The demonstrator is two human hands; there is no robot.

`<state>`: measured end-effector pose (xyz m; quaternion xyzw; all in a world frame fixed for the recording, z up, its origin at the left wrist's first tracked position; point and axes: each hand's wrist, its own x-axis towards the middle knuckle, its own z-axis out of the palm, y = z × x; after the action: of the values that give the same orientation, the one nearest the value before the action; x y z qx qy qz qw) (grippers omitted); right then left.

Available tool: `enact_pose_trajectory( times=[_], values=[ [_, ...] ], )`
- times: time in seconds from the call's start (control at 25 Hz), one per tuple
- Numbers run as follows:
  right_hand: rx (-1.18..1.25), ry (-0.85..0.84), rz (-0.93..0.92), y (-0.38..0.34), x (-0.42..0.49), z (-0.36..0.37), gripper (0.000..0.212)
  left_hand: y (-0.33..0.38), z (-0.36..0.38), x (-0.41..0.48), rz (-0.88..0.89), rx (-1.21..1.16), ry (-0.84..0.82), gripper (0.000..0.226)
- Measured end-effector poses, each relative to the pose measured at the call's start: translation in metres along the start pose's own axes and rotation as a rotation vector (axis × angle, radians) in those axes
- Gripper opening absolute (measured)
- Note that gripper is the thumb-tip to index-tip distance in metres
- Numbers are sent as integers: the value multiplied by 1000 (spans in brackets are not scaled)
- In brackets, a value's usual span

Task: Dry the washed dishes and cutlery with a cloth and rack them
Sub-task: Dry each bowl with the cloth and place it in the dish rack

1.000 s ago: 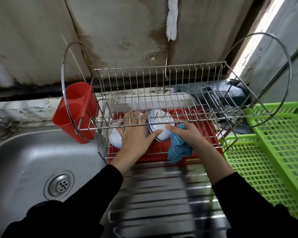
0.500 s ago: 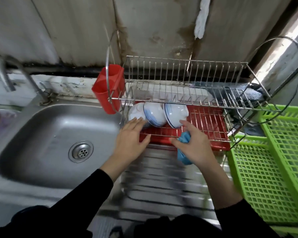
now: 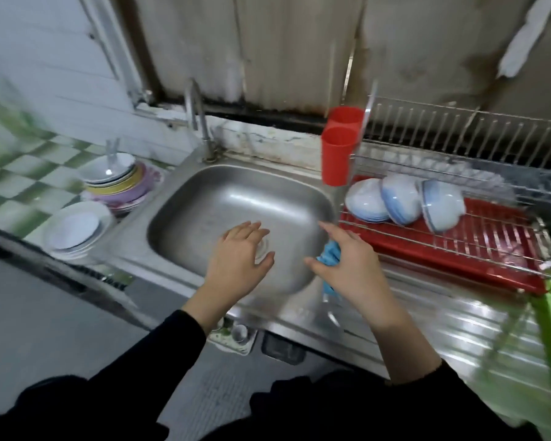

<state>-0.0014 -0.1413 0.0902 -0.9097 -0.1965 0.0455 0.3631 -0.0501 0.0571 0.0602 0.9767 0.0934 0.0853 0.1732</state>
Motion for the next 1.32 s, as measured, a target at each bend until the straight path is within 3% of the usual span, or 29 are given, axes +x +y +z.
enact_pose_trajectory(
  times=[0.56, 1.0, 1.32],
  values=[
    [-76, -198, -208, -195, 31, 179, 67, -221, -98, -75, -193, 148, 84, 46],
    [-154, -392, -353, -278, 138, 303, 63, -364, -80, -45, -489, 120, -14, 48],
    [-361, -643, -517, -312, 222, 370, 50, -442, -72, 9, -453, 96, -133, 55]
  ],
)
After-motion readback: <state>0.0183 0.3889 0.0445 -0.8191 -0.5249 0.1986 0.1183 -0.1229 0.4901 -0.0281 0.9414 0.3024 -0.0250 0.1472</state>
